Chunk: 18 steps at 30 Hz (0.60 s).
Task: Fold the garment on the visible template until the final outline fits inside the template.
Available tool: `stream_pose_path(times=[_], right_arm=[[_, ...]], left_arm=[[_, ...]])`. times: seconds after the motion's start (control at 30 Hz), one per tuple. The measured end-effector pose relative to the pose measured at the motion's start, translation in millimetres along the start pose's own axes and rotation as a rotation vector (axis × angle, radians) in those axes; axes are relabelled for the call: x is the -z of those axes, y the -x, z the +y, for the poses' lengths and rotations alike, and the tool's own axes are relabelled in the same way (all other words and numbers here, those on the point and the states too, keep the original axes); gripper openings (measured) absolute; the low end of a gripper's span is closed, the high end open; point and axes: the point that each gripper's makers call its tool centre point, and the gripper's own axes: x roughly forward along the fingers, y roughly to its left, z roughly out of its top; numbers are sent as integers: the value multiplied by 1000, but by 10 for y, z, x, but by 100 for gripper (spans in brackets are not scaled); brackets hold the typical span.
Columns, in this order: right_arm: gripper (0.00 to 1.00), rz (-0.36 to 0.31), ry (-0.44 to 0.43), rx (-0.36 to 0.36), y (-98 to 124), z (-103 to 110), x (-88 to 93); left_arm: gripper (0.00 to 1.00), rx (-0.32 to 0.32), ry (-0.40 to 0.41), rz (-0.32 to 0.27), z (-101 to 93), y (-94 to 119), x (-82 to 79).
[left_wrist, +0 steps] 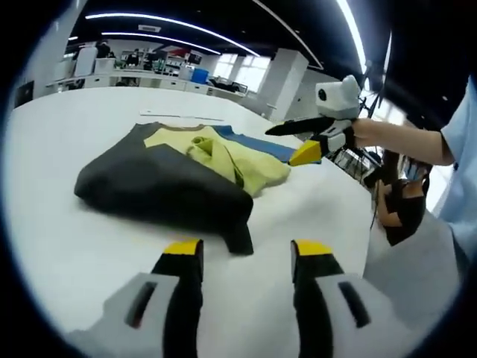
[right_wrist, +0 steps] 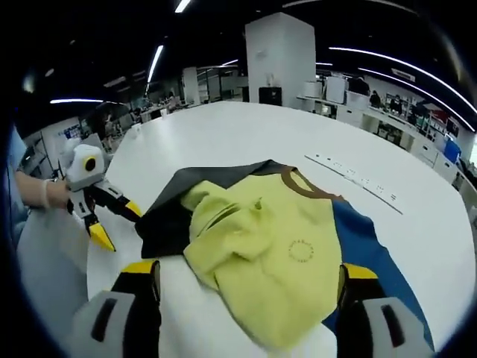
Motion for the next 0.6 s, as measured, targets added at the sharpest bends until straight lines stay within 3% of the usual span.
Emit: stream_pose_path(times=[0.37, 0.6], right_arm=[[100, 8, -8, 3, 116, 116, 146], [100, 27, 6, 8, 157, 160, 230]], left_arm=[[26, -29, 42, -4, 3, -129, 34], [13, -65, 91, -17, 105, -191, 34]])
